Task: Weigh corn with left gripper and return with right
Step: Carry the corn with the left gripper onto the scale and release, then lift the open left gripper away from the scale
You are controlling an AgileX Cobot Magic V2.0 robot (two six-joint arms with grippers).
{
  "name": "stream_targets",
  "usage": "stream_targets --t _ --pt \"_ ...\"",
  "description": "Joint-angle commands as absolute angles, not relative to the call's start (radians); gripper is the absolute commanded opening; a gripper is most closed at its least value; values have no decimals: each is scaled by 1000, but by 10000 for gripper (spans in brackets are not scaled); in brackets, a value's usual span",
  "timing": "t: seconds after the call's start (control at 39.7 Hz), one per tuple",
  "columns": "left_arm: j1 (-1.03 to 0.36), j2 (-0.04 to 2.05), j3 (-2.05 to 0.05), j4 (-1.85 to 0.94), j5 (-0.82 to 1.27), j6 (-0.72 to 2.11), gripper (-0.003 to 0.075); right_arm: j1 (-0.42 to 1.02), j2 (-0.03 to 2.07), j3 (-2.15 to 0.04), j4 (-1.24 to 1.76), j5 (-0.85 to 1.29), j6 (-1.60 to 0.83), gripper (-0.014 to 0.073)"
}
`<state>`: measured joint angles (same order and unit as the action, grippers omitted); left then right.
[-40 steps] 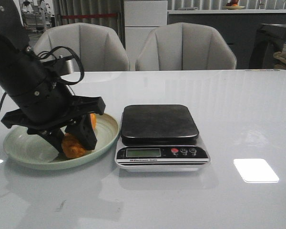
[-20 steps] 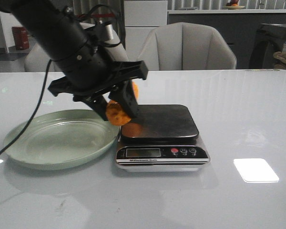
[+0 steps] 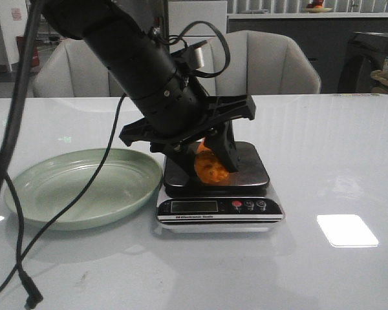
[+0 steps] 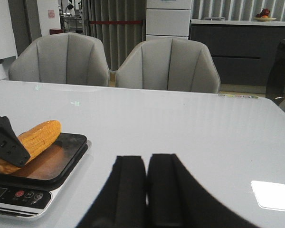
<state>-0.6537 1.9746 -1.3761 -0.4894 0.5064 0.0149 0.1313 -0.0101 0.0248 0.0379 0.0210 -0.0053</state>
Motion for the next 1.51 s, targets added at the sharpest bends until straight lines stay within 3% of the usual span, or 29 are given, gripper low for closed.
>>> stream_targets --t 0.0,0.05,0.13,0.58,0.98,1.48 --pt "-659 1933 -1411 -524 452 12 452 124 -29 36 28 -61 -14 158" --pt "-659 1933 -1415 -524 452 12 535 124 -29 36 28 -61 -14 158" --pt "-659 1929 -1434 -524 475 12 582 124 -29 36 28 -61 -14 158" --pt "-659 1724 -1405 -367 561 12 573 124 -29 36 28 -61 -14 158" --pt "-657 1394 -1134 -254 549 12 573 124 -29 36 28 -61 -14 158" --pt "-657 819 -731 -109 547 12 572 124 -28 36 28 -61 -14 158"
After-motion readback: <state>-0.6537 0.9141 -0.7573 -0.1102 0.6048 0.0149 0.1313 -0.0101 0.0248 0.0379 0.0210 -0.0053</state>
